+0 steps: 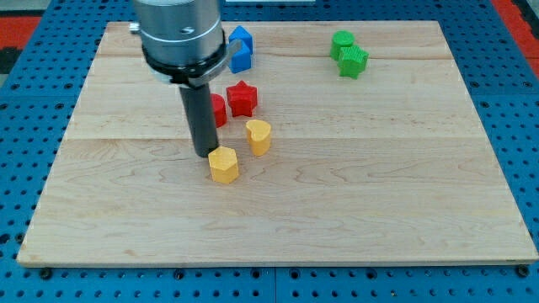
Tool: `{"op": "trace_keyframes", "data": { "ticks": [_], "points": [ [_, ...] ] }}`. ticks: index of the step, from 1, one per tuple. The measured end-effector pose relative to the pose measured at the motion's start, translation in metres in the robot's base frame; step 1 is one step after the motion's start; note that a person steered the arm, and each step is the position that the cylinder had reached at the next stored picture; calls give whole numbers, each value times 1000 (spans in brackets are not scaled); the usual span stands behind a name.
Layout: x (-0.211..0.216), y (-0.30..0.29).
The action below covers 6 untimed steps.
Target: Slide the yellow hexagon bottom of the yellow heart
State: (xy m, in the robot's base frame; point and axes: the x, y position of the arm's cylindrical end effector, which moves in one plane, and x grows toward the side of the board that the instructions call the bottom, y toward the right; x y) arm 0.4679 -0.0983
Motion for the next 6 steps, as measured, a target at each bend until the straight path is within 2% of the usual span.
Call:
{"op": "trace_keyframes", "data": {
  "ticks": [1,3,5,6],
  "points": [
    [10,-26],
    [35,3],
    [-3,62],
    [-17,72]
  ]
}}
